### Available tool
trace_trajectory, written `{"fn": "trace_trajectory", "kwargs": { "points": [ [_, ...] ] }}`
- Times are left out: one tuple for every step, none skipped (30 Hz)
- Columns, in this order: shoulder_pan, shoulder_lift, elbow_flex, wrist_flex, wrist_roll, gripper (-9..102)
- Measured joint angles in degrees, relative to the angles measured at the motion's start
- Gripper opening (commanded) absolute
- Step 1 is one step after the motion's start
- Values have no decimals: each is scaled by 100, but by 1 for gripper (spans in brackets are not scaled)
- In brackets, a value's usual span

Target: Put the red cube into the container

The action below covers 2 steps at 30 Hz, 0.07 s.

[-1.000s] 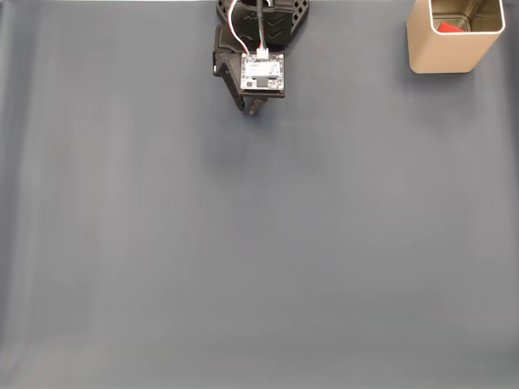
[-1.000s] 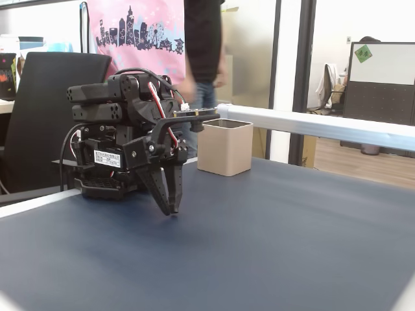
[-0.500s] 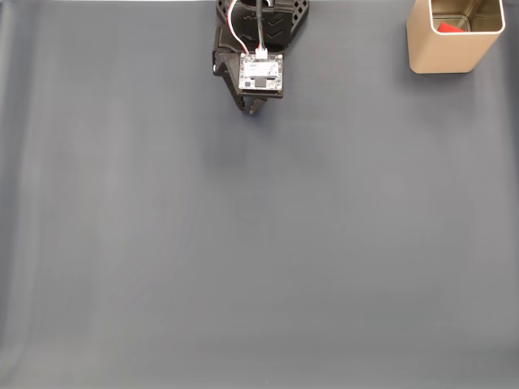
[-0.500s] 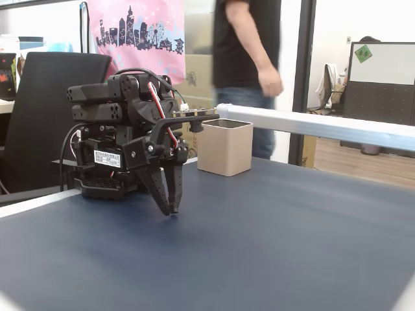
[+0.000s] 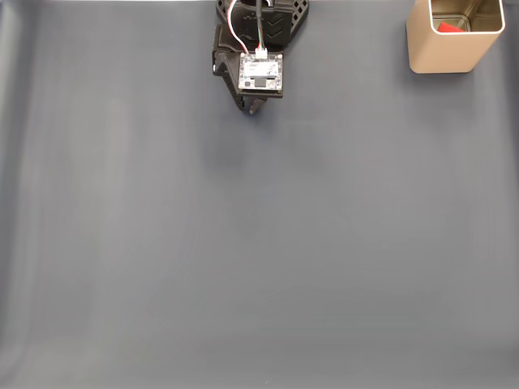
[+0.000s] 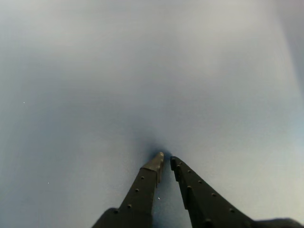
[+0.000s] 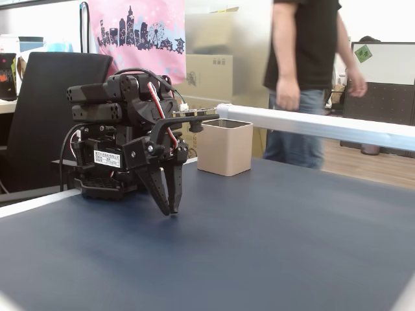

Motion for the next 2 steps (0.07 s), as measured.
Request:
{"fn": "trace_trajectory", "kwargs": {
  "points": [
    [0,0,0,0,0,1],
    [0,0,0,0,0,1]
  ]
}}
